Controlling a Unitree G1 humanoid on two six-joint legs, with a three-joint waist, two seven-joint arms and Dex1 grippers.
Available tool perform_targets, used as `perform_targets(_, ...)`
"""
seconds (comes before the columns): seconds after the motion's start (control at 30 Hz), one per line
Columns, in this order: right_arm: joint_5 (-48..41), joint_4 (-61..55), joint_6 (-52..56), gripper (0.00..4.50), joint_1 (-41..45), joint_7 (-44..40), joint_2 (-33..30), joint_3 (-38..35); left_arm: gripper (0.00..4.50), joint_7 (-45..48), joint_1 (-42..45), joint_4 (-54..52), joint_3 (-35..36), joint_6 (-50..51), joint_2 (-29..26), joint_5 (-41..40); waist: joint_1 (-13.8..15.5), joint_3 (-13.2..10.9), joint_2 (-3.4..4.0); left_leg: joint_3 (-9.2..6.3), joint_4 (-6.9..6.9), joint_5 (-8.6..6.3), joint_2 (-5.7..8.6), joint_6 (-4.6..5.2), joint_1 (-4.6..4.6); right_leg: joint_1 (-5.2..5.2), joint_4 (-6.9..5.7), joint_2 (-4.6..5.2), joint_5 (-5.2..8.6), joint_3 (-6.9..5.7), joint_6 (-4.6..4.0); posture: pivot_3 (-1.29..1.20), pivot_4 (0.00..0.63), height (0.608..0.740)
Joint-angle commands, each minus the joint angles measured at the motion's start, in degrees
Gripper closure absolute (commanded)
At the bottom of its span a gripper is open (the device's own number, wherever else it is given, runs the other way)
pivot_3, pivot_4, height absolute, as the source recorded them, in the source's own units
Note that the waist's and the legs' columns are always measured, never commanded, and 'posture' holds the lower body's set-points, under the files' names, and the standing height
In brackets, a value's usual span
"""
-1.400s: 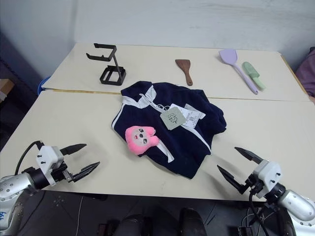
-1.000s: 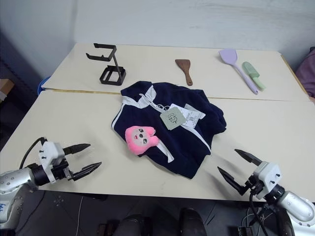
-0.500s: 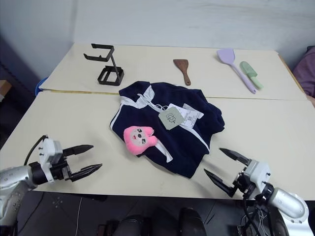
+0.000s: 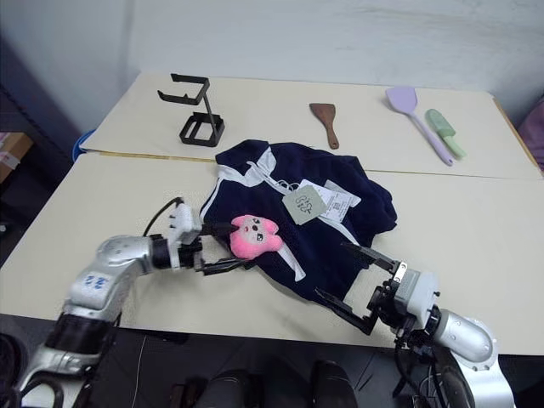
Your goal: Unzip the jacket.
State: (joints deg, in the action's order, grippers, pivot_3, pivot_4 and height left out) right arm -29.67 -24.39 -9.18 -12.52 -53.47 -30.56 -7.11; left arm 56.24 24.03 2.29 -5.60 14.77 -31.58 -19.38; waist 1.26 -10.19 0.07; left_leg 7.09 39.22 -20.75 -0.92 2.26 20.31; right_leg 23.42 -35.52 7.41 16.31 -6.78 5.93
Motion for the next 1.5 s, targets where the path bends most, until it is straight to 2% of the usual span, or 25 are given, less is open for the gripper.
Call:
perform_targets(0.03, 0.64, -0.32, -2.2, 0.0, -0.99, 0.24, 0.89, -0.54, 1.49, 1.06, 0.4, 1.17, -0.76, -4.04, 1.1, 1.62, -0.07, 0.0, 0.0, 0.0, 0.0, 0.0, -0.01, 0.0, 0.0, 0.0, 0.0, 0.0, 0.0, -0.01, 0.0, 0.0, 0.15, 0.74)
perform_targets(0.13, 1.17, 0.4, -3.38, 0.0, -1.71, 0.06, 1.36, -0.48, 2.51, -0.2, -0.3, 2.62, 0.06, -7.9, 1.85, 3.56, -0.01, 0.0, 0.0, -0.02, 0.01, 0.01, -0.01, 0.01, 0.0, -0.01, 0.0, 0.01, 0.0, -0.05, 0.0, 0.0, 0.15, 0.74)
perform_targets(0.2, 1.16, 0.48, -3.86, 0.0, -1.74, -0.01, 1.68, -0.22, 3.15, -0.23, -1.33, 1.81, 2.03, -7.49, 2.61, 1.3, -0.03, 0.01, -0.01, -0.02, 0.03, 0.03, 0.0, 0.05, 0.0, -0.02, 0.0, 0.04, 0.0, -0.04, 0.01, 0.0, 0.15, 0.74)
perform_targets(0.33, -0.3, -0.76, -2.81, 0.0, 0.14, -0.94, 2.39, 2.3, 4.39, -5.58, -3.99, -3.71, 13.73, 0.0, 5.23, -11.23, -0.1, -0.01, -0.04, -0.08, 0.07, 0.03, -0.03, 0.06, 0.03, -0.03, -0.01, 0.13, -0.01, 0.01, 0.02, 0.0, 0.15, 0.74)
perform_targets(0.43, -0.99, -2.47, -1.24, 0.0, 3.43, -2.1, 2.54, 6.0, 4.49, -12.57, -8.02, -4.29, 24.59, 1.96, 3.98, -14.84, -1.07, -0.02, -0.07, -0.19, 0.12, 0.03, -0.15, 0.02, 0.06, -0.04, 0.0, 0.22, -0.01, 0.25, 0.02, 0.0, 0.15, 0.74)
perform_targets(0.53, 1.13, -1.94, -2.11, 0.0, 7.09, -3.86, 2.55, 9.76, 4.49, -22.91, -11.47, -2.51, 34.1, -0.24, 2.41, -11.5, -1.86, -0.03, -0.08, -0.19, 0.11, -0.02, -0.37, -0.17, 0.03, -0.04, 0.03, 0.13, 0.02, 0.24, -0.03, 0.0, 0.15, 0.74)
perform_targets(0.67, 2.6, 0.97, -2.64, 0.0, 11.41, -2.08, 4.84, 11.38, 4.49, -32.81, -14.83, -0.35, 37.66, 2.01, -0.18, -5.62, -1.04, 0.01, -0.24, -0.24, 0.11, -0.03, -0.35, -0.2, 0.04, -0.04, 0.01, 0.11, 0.03, 0.1, -0.06, 0.0, 0.15, 0.74)
perform_targets(0.8, 4.47, 2.7, -1.98, 0.0, 13.96, -1.13, 5.64, 12.15, 4.49, -34.77, -15.22, 1.66, 36.45, 3.5, 0.23, -4.73, -0.02, 0.07, -0.33, -0.33, 0.12, -0.04, -0.05, -0.02, 0.05, -0.07, -0.03, 0.23, 0.02, 0.1, -0.04, 0.0, 0.15, 0.74)
perform_targets(0.9, 4.99, 2.53, -0.97, 0.0, 14.66, -0.35, 5.61, 12.49, 3.64, -36.04, -14.33, 2.58, 36.05, 5.13, 0.34, -4.81, 0.1, 0.13, -0.44, -0.39, 0.12, -0.09, -0.02, 0.0, 0.07, -0.07, -0.02, 0.34, 0.02, 0.13, -0.04, 0.0, 0.15, 0.74)
perform_targets(1.03, 7.49, 0.95, 3.16, 0.0, 14.44, 1.92, 3.73, 12.36, 2.29, -36.76, -14.53, 2.76, 37.58, 3.42, -2.64, -2.8, -0.26, 0.13, -0.45, -0.38, 0.11, -0.13, -0.12, -0.07, 0.08, -0.06, -0.01, 0.35, 0.02, 0.07, -0.05, 0.0, 0.15, 0.74)
perform_targets(1.1, 9.46, 0.3, 4.88, 0.0, 14.51, 3.78, 3.2, 12.49, 1.64, -33.72, -15.34, 1.76, 37.91, -0.7, -4.31, -2.44, -0.77, 0.13, -0.45, -0.33, 0.11, -0.13, -0.16, -0.1, 0.07, -0.04, -0.01, 0.28, 0.02, 0.01, -0.05, 0.0, 0.15, 0.74)
perform_targets(1.2, 12.4, -1.65, 10.5, 0.0, 14.57, 7.29, 2.44, 13.57, 0.68, -23.78, -16.18, 0.41, 37.58, -11.0, -8.59, -2.52, -1.42, 0.13, -0.45, -0.28, 0.1, -0.15, -0.26, -0.18, 0.08, 0.01, -0.01, 0.26, 0.04, -0.09, -0.08, 0.0, 0.15, 0.74)
perform_targets(1.23, 13.35, -2.02, 12.38, 0.0, 14.52, 8.32, 2.28, 14.09, 0.68, -21.33, -15.82, 1.22, 37.05, -13.4, -10.37, -1.9, -1.46, 0.13, -0.45, -0.28, 0.11, -0.16, -0.28, -0.2, 0.08, 0.02, -0.01, 0.27, 0.05, -0.11, -0.1, 0.0, 0.15, 0.74)
perform_targets(1.33, 16.71, -1.51, 15.27, 0.0, 14.06, 9.82, 1.55, 15.73, 0.05, -14.01, -14.05, 3.87, 32.24, -18.88, -14.84, 0.86, -1.41, 0.13, -0.44, -0.25, 0.11, -0.16, -0.3, -0.24, 0.09, 0.04, -0.01, 0.24, 0.08, -0.11, -0.14, 0.0, 0.15, 0.74)
perform_targets(1.4, 19.39, -0.89, 17.55, 0.0, 13.94, 11.0, 1.02, 17.18, 0.01, -8.31, -11.86, 5.07, 26.26, -23.47, -16.41, 3.44, -1.24, 0.13, -0.4, -0.25, 0.1, -0.16, -0.27, -0.24, 0.08, 0.04, -0.01, 0.24, 0.08, -0.23, -0.15, 0.0, 0.15, 0.74)
perform_targets(1.5, 22.66, 0.17, 18.92, 0.0, 14.53, 12.8, 1.53, 18.87, 0.01, -1.84, -6.49, 8.74, 17.37, -28.45, -15.86, 6.86, -1.19, 0.12, -0.39, -0.23, 0.1, -0.13, -0.15, -0.18, 0.1, 0.04, -0.04, 0.18, 0.08, -0.36, -0.14, 0.0, 0.15, 0.74)
